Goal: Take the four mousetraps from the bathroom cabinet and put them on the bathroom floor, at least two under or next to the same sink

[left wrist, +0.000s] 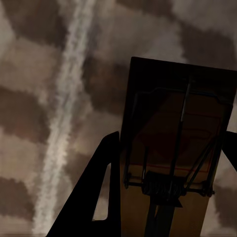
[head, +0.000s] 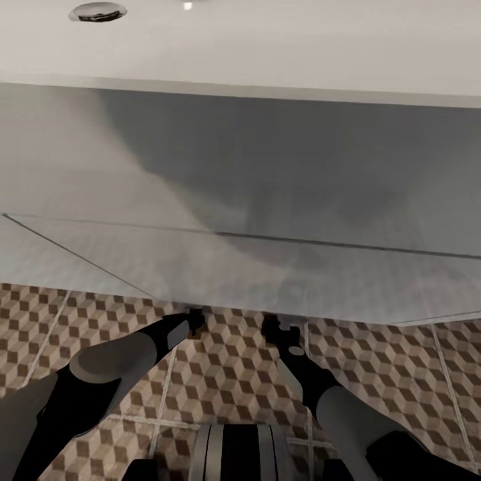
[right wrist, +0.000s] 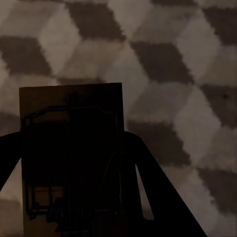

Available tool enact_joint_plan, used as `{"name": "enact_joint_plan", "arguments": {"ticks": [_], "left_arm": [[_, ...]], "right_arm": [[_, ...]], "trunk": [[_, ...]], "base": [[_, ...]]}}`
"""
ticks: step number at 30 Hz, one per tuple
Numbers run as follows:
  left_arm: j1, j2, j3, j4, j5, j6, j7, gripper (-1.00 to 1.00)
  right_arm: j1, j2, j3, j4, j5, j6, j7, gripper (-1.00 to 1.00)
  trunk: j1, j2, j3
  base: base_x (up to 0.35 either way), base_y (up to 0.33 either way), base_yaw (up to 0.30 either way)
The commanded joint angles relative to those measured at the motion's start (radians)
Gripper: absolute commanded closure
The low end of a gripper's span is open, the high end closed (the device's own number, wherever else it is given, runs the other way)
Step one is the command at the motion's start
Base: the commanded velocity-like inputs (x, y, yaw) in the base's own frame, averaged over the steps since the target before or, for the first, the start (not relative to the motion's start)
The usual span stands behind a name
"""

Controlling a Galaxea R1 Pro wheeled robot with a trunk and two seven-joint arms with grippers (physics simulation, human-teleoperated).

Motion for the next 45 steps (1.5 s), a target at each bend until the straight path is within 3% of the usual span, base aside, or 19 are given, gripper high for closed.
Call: {"name": "enact_joint_plan", "arguments": {"ticks": [1,36,45], "left_arm": [[-0.001,0.000,-0.007,-0.002,0.002,0.002,0.009,1.00],[-0.001,0.000,-0.006,-0.002,0.002,0.002,0.009,1.00],[-0.001,0.000,-0.006,-0.002,0.002,0.002,0.009,1.00]], "right_arm": [[-0.001,-0.001,0.008,0.001,-0.014,-0.006,-0.004,1.00],[-0.001,0.000,0.009,0.002,-0.014,-0.007,-0.004,1.00],[-0.001,0.001,0.009,0.001,-0.014,-0.007,-0.004,1.00]], "trunk": [[0.000,0.000,-0.001],[0.000,0.000,-0.010],[0.000,0.000,-0.013]], "base": [[-0.019,0.000,0.000],[-0.001,0.000,-0.001],[0.000,0.000,-0.172]]}}
